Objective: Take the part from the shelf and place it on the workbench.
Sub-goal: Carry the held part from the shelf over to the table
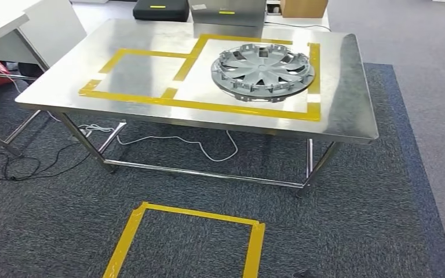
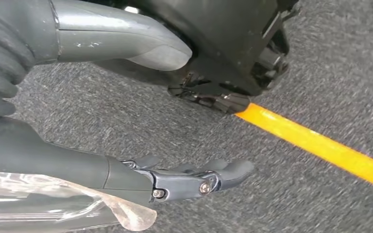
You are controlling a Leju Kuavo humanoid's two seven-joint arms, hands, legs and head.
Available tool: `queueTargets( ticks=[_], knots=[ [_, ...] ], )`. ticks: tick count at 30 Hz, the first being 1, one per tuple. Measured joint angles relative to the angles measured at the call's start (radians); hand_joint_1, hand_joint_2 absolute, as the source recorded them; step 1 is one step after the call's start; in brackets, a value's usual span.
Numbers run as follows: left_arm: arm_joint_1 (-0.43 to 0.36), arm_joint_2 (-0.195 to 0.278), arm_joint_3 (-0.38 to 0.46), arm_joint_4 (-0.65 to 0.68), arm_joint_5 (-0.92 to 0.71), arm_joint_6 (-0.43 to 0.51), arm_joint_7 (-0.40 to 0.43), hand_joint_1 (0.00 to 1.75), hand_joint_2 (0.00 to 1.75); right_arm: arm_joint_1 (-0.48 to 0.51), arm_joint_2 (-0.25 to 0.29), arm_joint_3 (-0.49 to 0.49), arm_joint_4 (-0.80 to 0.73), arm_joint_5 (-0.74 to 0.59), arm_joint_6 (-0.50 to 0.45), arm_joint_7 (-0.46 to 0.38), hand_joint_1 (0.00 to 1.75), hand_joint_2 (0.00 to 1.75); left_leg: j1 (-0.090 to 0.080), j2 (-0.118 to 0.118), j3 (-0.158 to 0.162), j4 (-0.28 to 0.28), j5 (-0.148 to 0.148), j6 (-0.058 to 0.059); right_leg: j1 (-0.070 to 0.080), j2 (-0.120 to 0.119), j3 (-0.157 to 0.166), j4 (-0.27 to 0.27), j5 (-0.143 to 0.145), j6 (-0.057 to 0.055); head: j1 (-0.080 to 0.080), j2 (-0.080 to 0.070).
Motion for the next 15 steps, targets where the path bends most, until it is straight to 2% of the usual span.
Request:
queueTargets(
  ticks=[2,4,5,6,7,8,10,11,12,13,15],
  knots=[
    [0.001,0.0,0.0,-0.002,0.0,0.0,0.0,1.75,1.75,-0.003,-0.001,0.002,-0.003,-0.004,0.0,-0.001,0.0,1.75,0.006,-0.018,0.002,-0.012,0.008,0.011,-0.003,0.041,-0.014,0.032,-0.023,0.01,0.004,0.0],
    [0.0,-0.001,0.0,-0.002,0.0,0.0,-0.001,1.75,1.75,-0.002,-0.001,0.005,-0.004,-0.013,0.001,-0.003,0.0,1.75,0.009,-0.032,0.003,-0.016,0.008,0.02,-0.004,0.095,-0.079,0.15,-0.075,0.015,0.011,0.0],
    [0.0,-0.001,0.0,-0.002,0.001,0.0,-0.001,1.75,1.75,0.0,-0.001,0.006,-0.004,-0.018,0.001,-0.004,0.0,1.75,0.009,-0.039,0.003,-0.016,0.005,0.023,-0.004,0.106,-0.122,0.222,-0.098,0.017,0.012,0.0],
    [0.0,-0.001,0.0,-0.002,0.002,0.0,-0.001,1.75,1.75,0.002,-0.001,0.008,-0.004,-0.023,0.002,-0.004,0.0,1.75,0.008,-0.046,0.006,-0.016,0.0,0.024,-0.004,0.11,-0.158,0.275,-0.105,0.018,0.012,0.0],
    [0.0,-0.001,0.0,-0.002,0.004,0.0,-0.001,1.75,1.75,0.004,-0.002,0.009,-0.004,-0.027,0.002,-0.005,0.0,1.75,0.007,-0.054,0.01,-0.016,-0.005,0.025,-0.003,0.111,-0.178,0.293,-0.091,0.018,0.012,0.0],
    [0.0,-0.001,0.0,-0.002,0.006,0.0,-0.001,1.75,1.75,0.006,-0.002,0.01,-0.004,-0.03,0.003,-0.006,0.0,1.75,0.006,-0.06,0.018,-0.016,-0.012,0.023,-0.003,0.111,-0.178,0.268,-0.056,0.018,0.013,0.0],
    [0.0,-0.001,0.0,-0.002,0.008,0.0,-0.001,1.75,1.75,0.007,-0.004,0.011,-0.004,-0.036,0.003,-0.011,0.0,1.75,0.006,-0.067,0.037,-0.016,-0.029,0.017,-0.004,0.114,-0.132,0.142,0.029,0.016,0.013,0.0],
    [0.0,-0.001,0.0,-0.002,0.009,0.0,-0.001,1.75,1.75,0.007,-0.004,0.012,-0.004,-0.038,0.003,-0.014,0.0,1.75,0.005,-0.069,0.044,-0.014,-0.039,0.012,-0.004,0.117,-0.105,0.081,0.048,0.013,0.014,0.0],
    [0.0,-0.001,0.0,-0.003,0.009,0.0,-0.001,1.75,1.75,0.007,-0.005,0.013,-0.004,-0.039,0.002,-0.016,0.0,1.75,0.003,-0.071,0.048,-0.013,-0.048,0.007,-0.004,0.119,-0.085,0.044,0.051,0.009,0.014,0.0],
    [0.0,-0.001,0.0,-0.003,0.01,0.0,-0.001,1.75,1.75,0.006,-0.005,0.014,-0.005,-0.041,0.002,-0.019,0.0,1.75,0.002,-0.073,0.05,-0.012,-0.056,0.002,-0.002,0.121,-0.075,0.029,0.04,0.003,0.013,0.0],
    [0.0,0.0,0.0,-0.005,0.01,0.0,-0.001,1.75,1.75,0.007,-0.005,0.016,-0.006,-0.044,0.002,-0.022,0.0,1.75,0.004,-0.075,0.057,-0.011,-0.07,-0.009,0.0,0.119,-0.064,0.024,0.025,-0.01,0.012,0.0]
  ],
)
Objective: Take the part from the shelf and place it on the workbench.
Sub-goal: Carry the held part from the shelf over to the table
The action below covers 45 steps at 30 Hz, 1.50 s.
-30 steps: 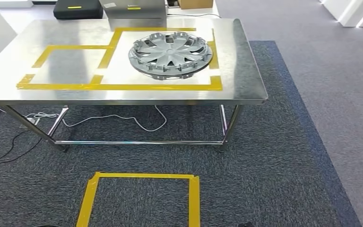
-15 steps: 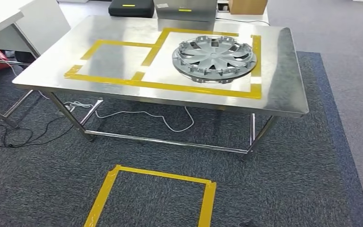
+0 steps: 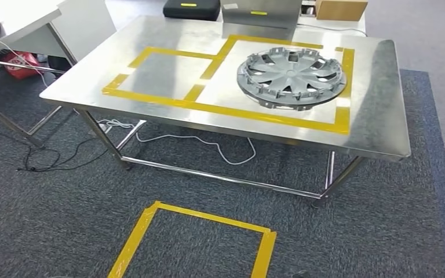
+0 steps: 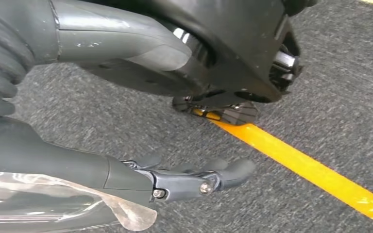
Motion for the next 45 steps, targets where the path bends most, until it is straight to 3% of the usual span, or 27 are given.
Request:
queueTargets(
  ticks=[2,3,6,8,10,11,12,15,17,19,20,22,24,25,28,29,30,32,34,35,37,39,40,41,43,44,45],
  knots=[
    [-0.001,0.001,0.0,-0.002,0.0,0.0,0.0,1.75,1.75,0.001,-0.001,0.003,-0.003,-0.002,-0.001,-0.003,0.0,1.75,0.003,0.008,-0.008,0.039,-0.013,-0.012,-0.003,-0.002,0.022,-0.005,-0.015,-0.012,-0.004,0.0],
    [-0.002,0.001,0.0,-0.003,0.0,0.0,0.0,1.75,1.75,0.0,-0.002,0.005,-0.004,-0.003,-0.002,-0.004,0.0,1.75,0.004,0.013,-0.034,0.093,-0.027,-0.018,-0.005,-0.004,0.039,-0.009,-0.025,-0.015,-0.006,0.0],
    [-0.002,0.002,0.0,-0.004,0.0,0.0,0.0,1.75,1.75,0.002,-0.004,0.009,-0.005,-0.005,-0.003,-0.004,0.0,1.75,0.008,0.021,-0.193,0.312,-0.062,-0.029,-0.006,-0.009,0.086,-0.015,-0.067,-0.02,-0.009,0.0],
    [0.0,0.003,0.0,-0.004,0.0,0.0,0.0,1.75,1.75,0.004,-0.004,0.013,-0.005,-0.006,-0.003,-0.004,0.0,1.75,0.008,0.022,-0.259,0.331,0.0,-0.028,-0.008,-0.01,0.127,-0.02,-0.102,-0.019,-0.01,0.0],
    [0.001,0.003,0.0,-0.003,0.0,0.0,0.0,1.75,1.75,0.005,-0.004,0.016,-0.005,-0.006,-0.003,-0.004,0.0,1.75,0.006,0.023,-0.262,0.226,0.123,-0.022,-0.012,-0.009,0.184,-0.036,-0.138,-0.013,-0.009,0.0],
    [0.002,0.003,0.0,-0.003,0.0,0.0,0.0,1.75,1.75,0.005,-0.004,0.017,-0.005,-0.007,-0.003,-0.005,0.0,1.75,0.001,0.026,-0.255,0.182,0.166,-0.017,-0.012,-0.008,0.21,-0.048,-0.152,-0.007,-0.011,0.0],
    [0.003,0.003,0.0,-0.004,0.0,0.0,0.001,1.75,1.75,0.004,-0.004,0.018,-0.005,-0.008,-0.003,-0.006,0.0,1.75,-0.004,0.029,-0.245,0.151,0.183,-0.009,-0.012,-0.008,0.23,-0.064,-0.16,0.0,-0.013,0.0],
    [0.006,0.003,0.0,-0.007,0.002,0.0,0.001,1.75,1.75,-0.001,-0.005,0.021,-0.006,-0.01,-0.004,-0.009,0.0,1.75,-0.011,0.034,-0.199,0.089,0.125,0.02,-0.009,-0.013,0.271,-0.109,-0.146,0.023,-0.016,0.0],
    [0.006,0.003,0.0,-0.007,0.003,0.0,0.001,1.75,1.75,-0.006,-0.005,0.022,-0.008,-0.01,-0.005,-0.011,0.0,1.75,-0.007,0.03,-0.141,0.034,0.091,0.033,-0.007,-0.011,0.257,-0.058,-0.099,0.031,-0.012,0.0],
    [0.005,0.001,0.0,-0.007,0.003,0.0,0.0,1.75,1.75,-0.011,-0.007,0.023,-0.009,-0.01,-0.006,-0.012,0.0,1.75,-0.006,0.026,-0.068,-0.019,0.076,0.039,0.0,-0.007,0.171,0.08,-0.073,0.02,-0.009,0.0],
    [0.004,0.001,0.0,-0.007,0.003,0.0,0.0,1.75,1.75,-0.01,-0.008,0.023,-0.009,-0.01,-0.006,-0.012,0.0,1.75,-0.009,0.026,-0.031,-0.046,0.066,0.041,0.005,-0.007,0.111,0.15,-0.088,0.011,-0.007,0.0],
    [0.003,-0.001,-0.001,-0.007,0.003,0.0,0.0,1.75,1.75,-0.003,-0.009,0.025,-0.009,-0.012,-0.006,-0.011,0.0,1.75,-0.014,0.021,0.048,-0.093,0.042,0.043,0.014,-0.006,-0.001,0.217,-0.169,0.003,-0.005,0.0],
    [0.003,-0.002,-0.001,-0.007,0.003,0.0,0.0,1.75,1.75,0.007,-0.009,0.027,-0.009,-0.013,-0.006,-0.011,0.0,1.75,-0.02,0.015,0.136,-0.134,0.01,0.044,0.017,-0.004,-0.083,0.186,-0.216,0.004,-0.004,0.0],
    [0.004,-0.002,-0.001,-0.007,0.003,0.0,0.0,1.75,1.75,0.011,-0.009,0.029,-0.009,-0.012,-0.006,-0.011,0.0,1.75,-0.021,0.013,0.181,-0.149,-0.011,0.044,0.016,-0.004,-0.113,0.142,-0.182,0.005,-0.003,0.0],
    [0.004,-0.002,-0.001,-0.007,0.003,0.0,0.001,1.75,1.75,0.019,-0.009,0.036,-0.006,-0.013,-0.006,-0.01,0.0,1.75,-0.021,0.007,0.277,-0.167,-0.086,0.038,0.022,-0.009,-0.154,0.02,0.093,-0.003,-0.008,0.0],
    [0.004,-0.002,-0.001,-0.007,0.003,0.0,0.001,1.75,1.75,0.018,-0.009,0.038,-0.007,-0.013,-0.006,-0.009,0.0,1.75,-0.017,0.004,0.297,-0.17,-0.105,0.032,0.028,-0.011,-0.152,0.015,0.136,-0.011,-0.01,0.0],
    [0.004,-0.002,-0.001,-0.007,0.003,0.0,0.001,1.75,1.75,0.014,-0.01,0.04,-0.007,-0.013,-0.006,-0.01,0.0,1.75,-0.013,0.002,0.308,-0.161,-0.112,0.026,0.036,-0.011,-0.144,0.023,0.122,-0.021,-0.011,0.0],
    [0.002,0.0,-0.001,-0.007,0.003,-0.001,0.001,1.75,1.75,0.005,-0.012,0.04,-0.01,-0.014,-0.006,-0.011,0.0,1.75,-0.007,0.006,0.28,-0.07,-0.083,0.014,0.038,-0.006,-0.114,0.03,0.085,-0.033,-0.007,0.0],
    [0.001,0.0,0.0,-0.007,0.006,-0.005,0.001,1.75,1.75,-0.001,-0.017,0.039,-0.01,-0.027,-0.009,-0.012,0.0,1.75,-0.005,0.015,0.18,0.108,-0.051,0.002,0.031,-0.002,-0.072,0.02,0.059,-0.04,-0.006,0.0],
    [0.002,-0.002,0.002,-0.005,0.01,-0.013,0.001,1.75,1.75,-0.001,-0.018,0.04,-0.01,-0.037,-0.012,-0.012,0.0,1.75,-0.003,0.019,0.12,0.185,-0.064,-0.003,0.028,0.0,-0.047,0.011,0.046,-0.042,-0.008,0.0],
    [0.003,-0.007,0.007,-0.003,0.017,-0.038,0.001,1.75,1.75,0.0,-0.02,0.044,-0.011,-0.061,-0.022,-0.012,0.0,1.75,0.001,0.02,0.015,0.258,-0.153,-0.009,0.022,0.013,0.006,-0.008,0.019,-0.044,-0.008,0.0],
    [0.004,-0.015,0.018,-0.001,0.017,-0.063,0.001,1.75,1.75,0.001,-0.02,0.053,-0.011,-0.079,-0.032,-0.011,0.0,1.75,0.003,0.02,-0.063,0.247,-0.24,-0.011,0.012,0.034,0.06,-0.023,-0.011,-0.04,-0.008,0.0],
    [0.004,-0.019,0.024,-0.001,0.016,-0.07,0.001,1.75,1.75,0.001,-0.02,0.058,-0.011,-0.086,-0.037,-0.011,0.0,1.75,0.003,0.019,-0.092,0.218,-0.239,-0.014,0.007,0.046,0.085,-0.027,-0.027,-0.035,-0.008,0.0],
    [0.005,-0.023,0.028,-0.001,0.014,-0.074,0.001,1.75,1.75,0.002,-0.02,0.063,-0.012,-0.091,-0.04,-0.01,0.0,1.75,0.004,0.014,-0.115,0.174,-0.187,-0.017,0.002,0.058,0.103,-0.03,-0.045,-0.03,-0.008,0.0],
    [0.007,-0.029,0.032,0.001,0.01,-0.076,0.001,1.75,1.75,0.004,-0.02,0.071,-0.013,-0.1,-0.047,-0.008,0.0,1.75,0.007,-0.008,-0.147,0.089,0.006,-0.022,-0.005,0.079,0.132,-0.029,-0.076,-0.018,-0.015,0.0],
    [0.008,-0.031,0.034,0.002,0.009,-0.078,0.002,1.75,1.75,0.005,-0.021,0.074,-0.014,-0.106,-0.05,-0.007,0.0,1.75,0.007,-0.017,-0.153,0.065,0.082,-0.02,-0.005,0.088,0.138,-0.031,-0.088,-0.011,-0.018,0.0],
    [0.008,-0.033,0.035,0.004,0.006,-0.08,0.002,1.75,1.75,0.004,-0.022,0.078,-0.015,-0.113,-0.054,-0.007,0.0,1.75,0.006,-0.02,-0.156,0.058,0.12,-0.015,-0.006,0.096,0.144,-0.035,-0.096,-0.004,-0.02,0.0]
  ],
)
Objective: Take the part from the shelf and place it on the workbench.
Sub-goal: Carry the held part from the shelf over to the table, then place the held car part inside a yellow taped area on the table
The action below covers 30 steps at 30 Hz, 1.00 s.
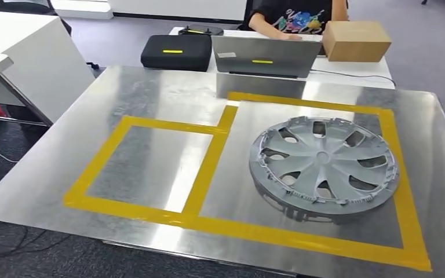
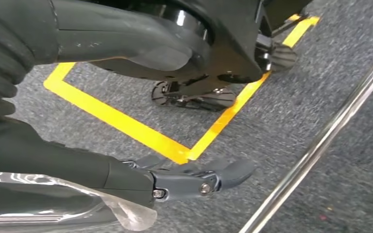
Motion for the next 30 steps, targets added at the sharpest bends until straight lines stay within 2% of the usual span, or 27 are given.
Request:
queueTargets(
  ticks=[2,3,4,5,6,7,8,9,10,11,12,13,14,15,17,18,19,20,22,23,24,25,26,27,28,29,30],
  knots=[
    [-0.001,-0.003,0.003,0.001,-0.004,-0.006,0.001,1.75,1.75,0.0,-0.004,0.008,-0.004,-0.013,-0.007,-0.001,0.0,1.75,0.0,0.011,0.008,-0.004,-0.002,0.014,-0.002,0.007,0.006,-0.017,-0.011,0.014,0.002,0.0],
    [-0.001,-0.005,0.005,0.001,-0.007,-0.008,0.0,1.75,1.75,-0.001,-0.007,0.012,-0.007,-0.019,-0.01,-0.003,0.0,1.75,0.001,0.019,0.014,-0.011,-0.006,0.021,-0.002,-0.005,0.008,-0.015,-0.018,0.019,0.003,0.0],
    [-0.001,-0.007,0.006,0.001,-0.009,-0.01,0.0,1.75,1.75,-0.003,-0.009,0.017,-0.01,-0.025,-0.013,-0.004,0.0,1.75,0.003,0.028,0.021,-0.017,-0.009,0.028,0.0,-0.026,-0.003,0.01,-0.033,0.024,0.004,0.0],
    [-0.001,-0.009,0.008,0.001,-0.01,-0.011,0.0,1.75,1.75,-0.005,-0.012,0.021,-0.012,-0.031,-0.016,-0.004,0.0,1.75,0.004,0.037,0.027,-0.022,-0.013,0.035,0.002,-0.052,-0.03,0.06,-0.056,0.027,0.005,0.0],
    [-0.001,-0.01,0.009,0.001,-0.011,-0.012,-0.001,1.75,1.75,-0.008,-0.012,0.026,-0.014,-0.036,-0.017,-0.005,0.0,1.75,0.002,0.047,0.032,-0.023,-0.019,0.041,0.004,-0.076,-0.073,0.131,-0.084,0.029,0.006,0.0],
    [-0.001,-0.012,0.01,0.001,-0.013,-0.013,-0.001,1.75,1.75,-0.009,-0.014,0.03,-0.016,-0.041,-0.019,-0.005,0.0,1.75,0.0,0.057,0.037,-0.023,-0.024,0.045,0.005,-0.088,-0.123,0.207,-0.108,0.031,0.007,0.0],
    [-0.001,-0.013,0.011,0.001,-0.015,-0.013,-0.001,1.75,1.75,-0.01,-0.016,0.034,-0.017,-0.045,-0.021,-0.006,0.0,1.75,-0.004,0.066,0.043,-0.023,-0.031,0.048,0.005,-0.093,-0.167,0.265,-0.117,0.031,0.007,0.0],
    [-0.001,-0.013,0.012,0.001,-0.017,-0.013,-0.001,1.75,1.75,-0.009,-0.018,0.038,-0.017,-0.048,-0.023,-0.006,0.0,1.75,-0.007,0.075,0.05,-0.023,-0.037,0.05,0.007,-0.095,-0.194,0.288,-0.105,0.029,0.007,0.0],
    [-0.001,-0.014,0.012,0.001,-0.018,-0.014,-0.001,1.75,1.75,-0.007,-0.02,0.041,-0.017,-0.051,-0.024,-0.006,0.0,1.75,-0.011,0.084,0.06,-0.023,-0.044,0.052,0.009,-0.097,-0.203,0.275,-0.073,0.024,0.007,0.0],
    [-0.001,-0.015,0.012,0.001,-0.019,-0.014,-0.001,1.75,1.75,-0.006,-0.022,0.044,-0.017,-0.052,-0.025,-0.006,0.0,1.75,-0.015,0.092,0.071,-0.024,-0.051,0.053,0.014,-0.104,-0.191,0.222,-0.024,0.016,0.007,0.0],
    [-0.001,-0.015,0.013,0.001,-0.02,-0.014,-0.001,1.75,1.75,-0.006,-0.023,0.046,-0.017,-0.052,-0.026,-0.006,0.0,1.75,-0.018,0.101,0.082,-0.024,-0.058,0.054,0.022,-0.123,-0.168,0.154,0.022,0.004,0.007,0.0],
    [-0.001,-0.016,0.013,0.001,-0.02,-0.015,-0.001,1.75,1.75,-0.008,-0.025,0.047,-0.018,-0.052,-0.026,-0.006,0.0,1.75,-0.022,0.109,0.09,-0.024,-0.065,0.053,0.028,-0.142,-0.146,0.095,0.053,-0.007,0.005,0.0],
    [-0.001,-0.017,0.014,0.001,-0.02,-0.016,-0.001,1.75,1.75,-0.01,-0.026,0.049,-0.019,-0.053,-0.026,-0.007,0.0,1.75,-0.023,0.117,0.097,-0.024,-0.07,0.05,0.034,-0.157,-0.131,0.052,0.072,-0.015,0.004,0.0],
    [-0.001,-0.017,0.014,0.002,-0.02,-0.016,-0.001,1.75,1.75,-0.011,-0.027,0.051,-0.021,-0.053,-0.027,-0.007,0.0,1.75,-0.023,0.125,0.101,-0.025,-0.074,0.045,0.038,-0.165,-0.125,0.034,0.075,-0.021,0.002,0.0],
    [-0.001,-0.019,0.015,0.002,-0.021,-0.017,-0.001,1.75,1.75,-0.011,-0.03,0.054,-0.024,-0.055,-0.028,-0.007,0.0,1.75,-0.022,0.142,0.107,-0.028,-0.077,0.035,0.04,-0.146,-0.126,0.026,0.08,-0.023,0.002,0.0],
    [-0.001,-0.019,0.015,0.002,-0.021,-0.018,-0.001,1.75,1.75,-0.009,-0.03,0.055,-0.025,-0.055,-0.028,-0.007,0.0,1.75,-0.022,0.142,0.109,-0.026,-0.081,0.03,0.037,-0.137,-0.121,0.018,0.086,-0.024,0.002,0.0],
    [0.0,-0.019,0.015,0.002,-0.021,-0.018,-0.001,1.75,1.75,-0.008,-0.031,0.057,-0.026,-0.055,-0.028,-0.008,0.0,1.75,-0.021,0.13,0.107,-0.013,-0.092,0.024,0.032,-0.127,-0.115,0.01,0.094,-0.026,0.001,0.0],
    [0.0,-0.019,0.015,0.002,-0.021,-0.018,-0.001,1.75,1.75,-0.007,-0.031,0.059,-0.027,-0.055,-0.028,-0.008,0.0,1.75,-0.02,0.11,0.096,0.018,-0.114,0.018,0.026,-0.118,-0.108,0.002,0.101,-0.027,-0.001,0.0],
    [0.0,-0.019,0.016,0.003,-0.021,-0.018,-0.002,1.75,1.75,-0.008,-0.032,0.062,-0.028,-0.055,-0.028,-0.008,0.0,1.75,-0.01,0.069,0.046,0.134,-0.176,0.004,0.019,-0.099,-0.103,-0.002,0.107,-0.028,-0.003,0.0],
    [0.0,-0.019,0.017,0.004,-0.021,-0.018,-0.002,1.75,1.75,-0.008,-0.033,0.062,-0.028,-0.056,-0.028,-0.008,0.0,1.75,-0.005,0.062,0.018,0.195,-0.199,-0.001,0.017,-0.087,-0.103,-0.002,0.107,-0.028,-0.003,0.0],
    [0.0,-0.019,0.017,0.004,-0.021,-0.017,-0.002,1.75,1.75,-0.008,-0.033,0.063,-0.028,-0.056,-0.028,-0.008,0.0,1.75,0.0,0.06,-0.002,0.232,-0.203,-0.006,0.016,-0.075,-0.102,-0.001,0.106,-0.026,-0.003,0.0],
    [0.0,-0.019,0.017,0.004,-0.021,-0.017,-0.002,1.75,1.75,-0.007,-0.033,0.063,-0.028,-0.056,-0.028,-0.007,0.0,1.75,0.003,0.059,-0.006,0.232,-0.187,-0.009,0.014,-0.062,-0.1,-0.001,0.104,-0.024,-0.003,0.0],
    [0.0,-0.019,0.017,0.004,-0.021,-0.017,-0.002,1.75,1.75,-0.007,-0.033,0.064,-0.029,-0.056,-0.028,-0.007,0.0,1.75,0.007,0.057,0.007,0.193,-0.151,-0.013,0.012,-0.049,-0.096,0.001,0.102,-0.021,-0.003,0.0],
    [0.0,-0.019,0.017,0.004,-0.021,-0.017,-0.002,1.75,1.75,-0.007,-0.033,0.064,-0.029,-0.058,-0.028,-0.007,0.0,1.75,0.011,0.045,0.033,0.125,-0.105,-0.015,0.01,-0.035,-0.093,0.002,0.099,-0.016,-0.003,0.0],
    [0.0,-0.019,0.017,0.005,-0.021,-0.017,-0.001,1.75,1.75,-0.007,-0.033,0.064,-0.029,-0.06,-0.029,-0.008,0.0,1.75,0.015,0.02,0.06,0.06,-0.074,-0.017,0.008,-0.023,-0.094,0.004,0.095,-0.01,-0.003,0.0],
    [0.0,-0.019,0.017,0.005,-0.022,-0.018,-0.001,1.75,1.75,-0.009,-0.033,0.065,-0.029,-0.062,-0.03,-0.008,0.0,1.75,0.018,-0.007,0.082,0.005,-0.056,-0.017,0.007,-0.011,-0.096,0.008,0.091,-0.003,-0.003,0.0],
    [0.001,-0.019,0.017,0.006,-0.022,-0.018,-0.001,1.75,1.75,-0.011,-0.033,0.065,-0.029,-0.064,-0.031,-0.008,0.0,1.75,0.02,-0.028,0.093,-0.024,-0.052,-0.014,0.005,0.0,-0.103,0.011,0.089,0.006,-0.004,0.0]
  ],
)
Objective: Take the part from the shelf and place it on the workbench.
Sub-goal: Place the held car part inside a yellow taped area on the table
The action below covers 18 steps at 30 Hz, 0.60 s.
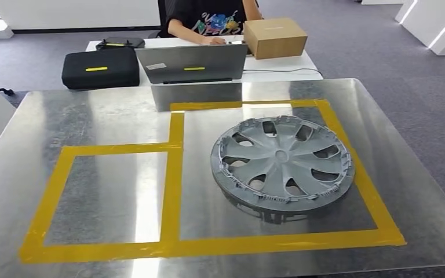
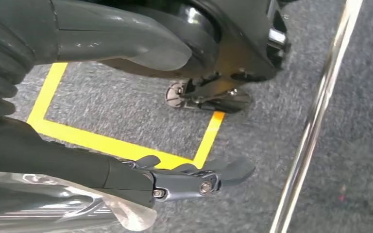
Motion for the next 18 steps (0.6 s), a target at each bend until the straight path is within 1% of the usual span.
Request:
queueTargets(
  ticks=[1,2,3,4,5,6,7,8,9,10,11,12,13,14,15,16,17,18],
  knots=[
    [0.001,0.0,0.0,0.001,-0.001,0.0,0.0,1.75,1.75,-0.001,0.0,0.001,-0.001,-0.003,-0.001,0.0,0.0,1.75,-0.001,-0.011,0.003,-0.007,-0.007,0.006,-0.002,0.01,-0.008,0.001,-0.001,0.008,-0.001,0.0],
    [0.002,0.0,0.001,0.001,-0.002,-0.001,0.0,1.75,1.75,-0.001,-0.001,0.002,-0.001,-0.005,-0.002,-0.001,0.0,1.75,-0.003,-0.004,0.003,-0.01,-0.008,0.013,-0.004,0.021,-0.012,0.0,0.0,0.016,-0.001,0.0],
    [0.002,0.0,0.001,0.002,-0.004,-0.002,0.001,1.75,1.75,0.0,-0.001,0.004,-0.002,-0.008,-0.003,-0.001,0.0,1.75,-0.004,0.009,0.003,-0.012,-0.007,0.021,-0.007,0.026,-0.017,-0.001,0.001,0.023,-0.001,0.0],
    [0.001,0.0,0.001,0.002,-0.005,-0.004,0.0,1.75,1.75,0.001,-0.001,0.007,-0.003,-0.011,-0.004,-0.002,0.0,1.75,-0.003,0.021,0.005,-0.015,-0.006,0.03,-0.007,0.013,-0.02,0.006,-0.005,0.027,0.001,0.0],
    [0.002,-0.001,0.0,0.002,-0.005,-0.007,0.0,1.75,1.75,0.001,-0.002,0.01,-0.003,-0.014,-0.006,-0.003,0.0,1.75,-0.003,0.035,0.007,-0.019,-0.005,0.037,-0.006,-0.013,-0.033,0.031,-0.021,0.03,0.005,0.0],
    [0.003,-0.001,0.0,0.002,-0.005,-0.011,0.0,1.75,1.75,0.0,-0.002,0.013,-0.004,-0.018,-0.007,-0.004,0.0,1.75,-0.003,0.049,0.008,-0.023,-0.004,0.044,-0.005,-0.044,-0.058,0.079,-0.048,0.032,0.008,0.0],
    [0.004,-0.002,0.001,0.002,-0.004,-0.014,0.0,1.75,1.75,-0.002,-0.003,0.016,-0.005,-0.023,-0.009,-0.004,0.0,1.75,-0.006,0.062,0.008,-0.023,-0.005,0.047,-0.003,-0.074,-0.093,0.144,-0.081,0.033,0.012,0.0],
    [0.004,-0.002,0.001,0.002,-0.002,-0.019,0.0,1.75,1.75,-0.005,-0.004,0.019,-0.005,-0.028,-0.012,-0.005,0.0,1.75,-0.008,0.074,0.008,-0.022,-0.005,0.05,-0.003,-0.089,-0.13,0.215,-0.114,0.034,0.013,0.0],
    [0.004,-0.002,0.002,0.003,0.001,-0.023,0.0,1.75,1.75,-0.006,-0.005,0.021,-0.005,-0.033,-0.016,-0.006,0.0,1.75,-0.011,0.085,0.008,-0.021,-0.005,0.051,-0.003,-0.094,-0.158,0.27,-0.133,0.035,0.014,0.0],
    [0.004,-0.002,0.002,0.004,0.003,-0.028,0.0,1.75,1.75,-0.006,-0.006,0.025,-0.005,-0.036,-0.019,-0.007,0.0,1.75,-0.013,0.093,0.008,-0.021,-0.005,0.052,-0.002,-0.096,-0.171,0.293,-0.133,0.034,0.014,0.0],
    [0.003,-0.002,0.002,0.004,0.004,-0.032,0.0,1.75,1.75,-0.005,-0.007,0.027,-0.005,-0.038,-0.022,-0.008,0.0,1.75,-0.014,0.099,0.008,-0.02,-0.005,0.052,-0.002,-0.096,-0.162,0.275,-0.114,0.033,0.014,0.0],
    [0.003,-0.002,0.002,0.005,0.005,-0.035,0.0,1.75,1.75,-0.005,-0.009,0.03,-0.005,-0.04,-0.023,-0.009,0.0,1.75,-0.015,0.102,0.009,-0.02,-0.005,0.052,-0.002,-0.097,-0.134,0.22,-0.079,0.029,0.014,0.0],
    [0.003,-0.002,0.002,0.005,0.005,-0.038,0.0,1.75,1.75,-0.005,-0.01,0.032,-0.005,-0.042,-0.025,-0.01,0.0,1.75,-0.016,0.104,0.009,-0.02,-0.006,0.051,-0.001,-0.1,-0.094,0.144,-0.043,0.024,0.014,0.0],
    [0.003,-0.002,0.002,0.005,0.005,-0.04,0.0,1.75,1.75,-0.007,-0.011,0.035,-0.005,-0.044,-0.026,-0.012,0.0,1.75,-0.018,0.104,0.009,-0.019,-0.007,0.049,0.001,-0.102,-0.06,0.077,-0.015,0.02,0.014,0.0],
    [0.003,-0.002,0.003,0.005,0.005,-0.042,0.0,1.75,1.75,-0.009,-0.012,0.039,-0.006,-0.047,-0.028,-0.014,0.0,1.75,-0.02,0.104,0.009,-0.018,-0.007,0.046,0.004,-0.105,-0.036,0.03,0.003,0.017,0.014,0.0],
    [0.003,-0.002,0.003,0.005,0.006,-0.044,0.0,1.75,1.75,-0.011,-0.013,0.044,-0.006,-0.049,-0.03,-0.015,0.0,1.75,-0.021,0.104,0.009,-0.018,-0.006,0.042,0.006,-0.106,-0.025,0.009,0.009,0.013,0.013,0.0],
    [0.003,-0.001,0.003,0.005,0.006,-0.045,0.0,1.75,1.75,-0.012,-0.014,0.047,-0.007,-0.052,-0.032,-0.016,0.0,1.75,-0.022,0.104,0.009,-0.018,-0.004,0.037,0.008,-0.105,-0.024,0.009,0.012,0.011,0.013,0.0],
    [0.003,-0.001,0.003,0.005,0.006,-0.046,0.0,1.75,1.75,-0.012,-0.015,0.051,-0.008,-0.054,-0.034,-0.017,0.0,1.75,-0.021,0.104,0.009,-0.018,-0.001,0.031,0.008,-0.105,-0.025,0.008,0.016,0.005,0.013,0.0]
  ],
)
